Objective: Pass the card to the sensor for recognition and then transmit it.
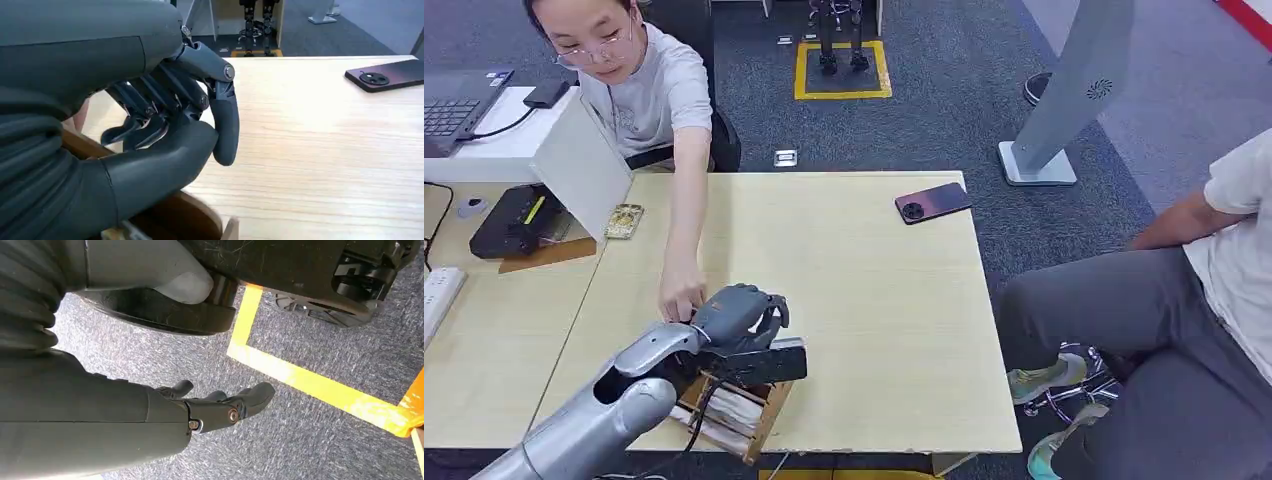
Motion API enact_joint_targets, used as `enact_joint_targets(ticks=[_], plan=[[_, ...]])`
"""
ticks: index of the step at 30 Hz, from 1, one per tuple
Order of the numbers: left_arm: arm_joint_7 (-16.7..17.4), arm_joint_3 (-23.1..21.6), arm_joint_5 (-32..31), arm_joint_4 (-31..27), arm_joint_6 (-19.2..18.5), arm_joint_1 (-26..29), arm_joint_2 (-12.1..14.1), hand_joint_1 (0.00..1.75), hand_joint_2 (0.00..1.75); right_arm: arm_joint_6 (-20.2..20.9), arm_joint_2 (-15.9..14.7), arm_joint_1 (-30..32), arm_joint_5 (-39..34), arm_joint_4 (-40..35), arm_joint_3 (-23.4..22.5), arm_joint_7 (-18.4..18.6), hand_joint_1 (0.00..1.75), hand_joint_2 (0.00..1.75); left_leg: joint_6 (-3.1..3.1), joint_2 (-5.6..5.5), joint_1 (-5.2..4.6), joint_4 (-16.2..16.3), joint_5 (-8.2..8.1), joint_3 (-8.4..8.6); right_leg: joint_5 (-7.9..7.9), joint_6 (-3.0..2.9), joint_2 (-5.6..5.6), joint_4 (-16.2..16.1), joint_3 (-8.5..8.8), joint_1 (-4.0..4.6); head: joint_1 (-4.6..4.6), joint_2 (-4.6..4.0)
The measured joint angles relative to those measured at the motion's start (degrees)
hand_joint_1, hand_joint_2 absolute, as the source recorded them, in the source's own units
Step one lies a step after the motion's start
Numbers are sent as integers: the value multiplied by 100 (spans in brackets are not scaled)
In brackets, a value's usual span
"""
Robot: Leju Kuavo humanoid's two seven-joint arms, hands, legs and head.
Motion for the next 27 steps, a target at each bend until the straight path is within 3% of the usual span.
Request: enact_joint_targets(ticks=[17, 18, 19, 27], plan=[[-18, 0, 177, -146, 24, 1, 55, 175, 175, -4, 0, 2, 24, 0, -48, -2, 0, 175, 0, -2, 0, 0, 1, 0, 0, 0, -1, 0, 1, 0, 0, 0], [-18, 0, 198, -181, 26, 1, 57, 21, 175, -4, 0, 2, 22, 0, -50, -11, 0, 175, 0, -2, 0, 0, 1, 0, 0, 0, -1, 0, 1, 0, 2, 0], [-18, 0, 221, -212, 26, 1, 57, 0, 175, -4, 0, 2, 13, 0, -57, -15, 0, 175, 0, -2, 0, 0, 1, 0, 0, 0, -1, 0, 1, 0, 0, 0], [20, 0, 264, -529, 92, 9, 31, 0, 175, -173, 0, 68, -77, 2, -112, -210, 0, 175, 0, -2, -1, 0, 1, 0, 0, 0, -2, 0, 1, 0, 2, 0]])
